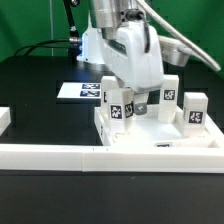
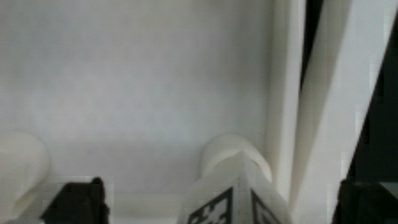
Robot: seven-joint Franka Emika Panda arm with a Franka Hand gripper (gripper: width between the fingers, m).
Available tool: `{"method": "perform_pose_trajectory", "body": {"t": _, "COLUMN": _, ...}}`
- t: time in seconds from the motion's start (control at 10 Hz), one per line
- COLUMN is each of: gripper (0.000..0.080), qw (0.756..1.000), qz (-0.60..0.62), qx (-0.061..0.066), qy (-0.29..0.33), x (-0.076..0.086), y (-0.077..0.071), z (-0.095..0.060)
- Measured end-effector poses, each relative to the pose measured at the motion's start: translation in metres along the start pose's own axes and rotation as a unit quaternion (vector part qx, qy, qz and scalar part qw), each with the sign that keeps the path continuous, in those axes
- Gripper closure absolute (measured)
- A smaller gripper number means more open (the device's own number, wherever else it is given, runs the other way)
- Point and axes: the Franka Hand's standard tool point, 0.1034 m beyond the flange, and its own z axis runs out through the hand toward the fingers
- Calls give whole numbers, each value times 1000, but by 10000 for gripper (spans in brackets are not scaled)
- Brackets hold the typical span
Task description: Assemble square table
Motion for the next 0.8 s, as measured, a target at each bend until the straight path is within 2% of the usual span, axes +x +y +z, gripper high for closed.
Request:
{"method": "perform_pose_trajectory", "body": {"t": 0.1, "gripper": 151, "qw": 995, "qz": -96, "qx": -10, "qy": 17, "x": 4, "y": -2, "z": -1}}
{"method": "perform_pose_trajectory", "body": {"t": 0.4, "gripper": 151, "qw": 972, "qz": -231, "qx": -8, "qy": 35, "x": 11, "y": -5, "z": 2}}
{"method": "perform_pose_trajectory", "body": {"t": 0.7, "gripper": 151, "qw": 977, "qz": -211, "qx": -6, "qy": 35, "x": 11, "y": -5, "z": 2}}
{"method": "perform_pose_trajectory", "body": {"t": 0.8, "gripper": 274, "qw": 980, "qz": -197, "qx": -6, "qy": 34, "x": 11, "y": -5, "z": 2}}
